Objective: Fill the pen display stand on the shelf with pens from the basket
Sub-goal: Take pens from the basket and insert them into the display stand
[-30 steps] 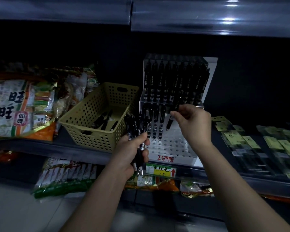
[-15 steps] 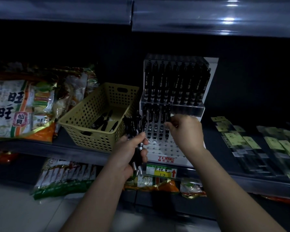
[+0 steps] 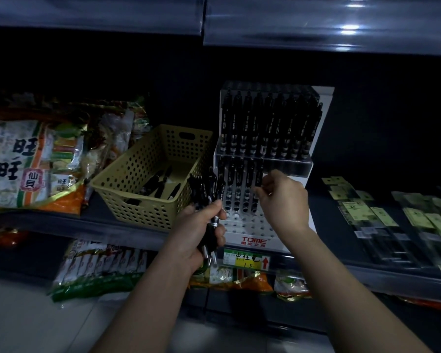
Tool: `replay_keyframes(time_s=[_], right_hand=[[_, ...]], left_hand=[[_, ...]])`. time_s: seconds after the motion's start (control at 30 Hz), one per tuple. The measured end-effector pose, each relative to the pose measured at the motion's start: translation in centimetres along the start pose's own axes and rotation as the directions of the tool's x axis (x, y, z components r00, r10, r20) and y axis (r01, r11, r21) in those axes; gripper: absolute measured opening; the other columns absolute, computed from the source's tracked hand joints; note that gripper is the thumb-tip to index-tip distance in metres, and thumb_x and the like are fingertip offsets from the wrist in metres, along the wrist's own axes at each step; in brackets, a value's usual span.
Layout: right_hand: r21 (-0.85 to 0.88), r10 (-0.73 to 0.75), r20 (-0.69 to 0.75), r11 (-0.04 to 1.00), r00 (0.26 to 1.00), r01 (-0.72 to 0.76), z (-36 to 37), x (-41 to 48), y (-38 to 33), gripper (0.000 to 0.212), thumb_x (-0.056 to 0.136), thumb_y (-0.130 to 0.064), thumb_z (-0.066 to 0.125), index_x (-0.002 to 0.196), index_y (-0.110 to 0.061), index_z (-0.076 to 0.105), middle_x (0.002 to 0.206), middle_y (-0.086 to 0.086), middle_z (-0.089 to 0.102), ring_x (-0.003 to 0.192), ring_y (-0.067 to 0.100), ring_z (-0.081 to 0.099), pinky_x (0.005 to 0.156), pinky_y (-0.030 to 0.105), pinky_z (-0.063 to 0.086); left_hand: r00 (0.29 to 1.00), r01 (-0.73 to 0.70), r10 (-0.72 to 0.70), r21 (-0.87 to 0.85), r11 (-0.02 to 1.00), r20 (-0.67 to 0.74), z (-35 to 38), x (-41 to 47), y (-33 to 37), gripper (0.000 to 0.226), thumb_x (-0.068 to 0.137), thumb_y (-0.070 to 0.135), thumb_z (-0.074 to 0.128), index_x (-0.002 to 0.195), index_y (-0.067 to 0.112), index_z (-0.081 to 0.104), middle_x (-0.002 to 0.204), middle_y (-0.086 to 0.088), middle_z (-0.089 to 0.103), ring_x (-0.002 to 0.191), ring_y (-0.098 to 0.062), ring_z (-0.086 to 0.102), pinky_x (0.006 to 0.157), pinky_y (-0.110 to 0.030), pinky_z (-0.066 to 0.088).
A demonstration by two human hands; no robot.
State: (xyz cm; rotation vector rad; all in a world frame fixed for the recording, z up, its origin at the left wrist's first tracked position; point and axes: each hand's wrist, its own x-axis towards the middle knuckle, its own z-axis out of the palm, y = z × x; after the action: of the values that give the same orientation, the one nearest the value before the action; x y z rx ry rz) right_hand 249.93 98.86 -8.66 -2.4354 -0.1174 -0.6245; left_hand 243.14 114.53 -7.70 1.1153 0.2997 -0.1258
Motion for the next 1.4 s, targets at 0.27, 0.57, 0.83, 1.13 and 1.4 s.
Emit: replay_keyframes(time_s=[0.27, 0.57, 0.83, 1.13, 1.4], right_hand=[[-0.008, -0.014, 0.014, 1.0, 1.0, 0.014, 0.0, -0.1, 0.2, 0.018, 0.086, -0.027, 0.07, 0.091, -0.012, 0.06, 0.08, 0.004, 0.068, 0.076, 0.024, 0.063, 0.064, 0.032, 0.049], [0.574, -0.059, 0.35, 0.802, 0.935, -0.165, -2.9, -0.4, -3.7, 0.037, 0.082, -0.041, 0.069, 0.068, -0.008, 0.061, 0.056, -0.002, 0.05, 0.052, 0.007, 0.045, 0.052, 0.021, 0.038], [0.752, 0.044, 0.396, 0.557, 0.917, -0.352, -3.7, 0.4, -3.8, 0.015, 0.081, -0.02, 0.073, 0.078, -0.01, 0.062, 0.067, 0.008, 0.061, 0.047, 0.012, 0.054, 0.038, 0.02, 0.037], [0.721, 0.024, 0.48, 0.559, 0.877, -0.41, -4.5, 1.1, -2.8, 0.014, 0.076, -0.008, 0.074, 0.075, -0.004, 0.06, 0.054, 0.002, 0.063, 0.051, 0.014, 0.06, 0.049, 0.022, 0.051], [0.524, 0.135, 0.025, 0.842, 0.991, -0.128, -4.5, 2.0, -0.7, 0.021, 0.08, -0.021, 0.076, 0.071, -0.018, 0.057, 0.068, 0.007, 0.066, 0.062, 0.018, 0.062, 0.061, 0.031, 0.053]], left_hand=[[0.999, 0.044, -0.044, -0.009, 0.999, 0.021, 0.3, -0.2, 0.1, 0.008, 0.093, 0.006, 0.054, 0.099, 0.002, 0.051, 0.069, -0.006, 0.059, 0.041, -0.013, 0.047, 0.041, -0.022, 0.04], [0.995, 0.018, -0.011, -0.068, 0.998, 0.098, 0.6, -0.8, 0.1, 0.005, 0.089, 0.004, 0.059, 0.088, 0.007, 0.055, 0.073, -0.008, 0.064, 0.05, -0.015, 0.054, 0.046, -0.026, 0.043], [0.992, 0.022, -0.028, 0.056, 0.998, 0.121, 0.4, -0.9, -0.1, 0.019, 0.091, 0.018, 0.06, 0.104, 0.005, 0.057, 0.074, -0.007, 0.067, 0.047, -0.015, 0.054, 0.041, -0.025, 0.043], [0.996, 0.03, -0.035, 0.061, 0.998, 0.08, 1.0, -0.7, -0.4, 0.014, 0.092, 0.017, 0.059, 0.1, 0.006, 0.057, 0.076, -0.007, 0.067, 0.043, -0.013, 0.048, 0.038, -0.019, 0.033], [0.998, 0.057, -0.053, 0.107, 0.993, -0.041, 0.8, -0.2, -0.7, 0.016, 0.09, 0.013, 0.063, 0.095, 0.005, 0.05, 0.081, -0.007, 0.055, 0.045, -0.012, 0.047, 0.036, -0.019, 0.032]])
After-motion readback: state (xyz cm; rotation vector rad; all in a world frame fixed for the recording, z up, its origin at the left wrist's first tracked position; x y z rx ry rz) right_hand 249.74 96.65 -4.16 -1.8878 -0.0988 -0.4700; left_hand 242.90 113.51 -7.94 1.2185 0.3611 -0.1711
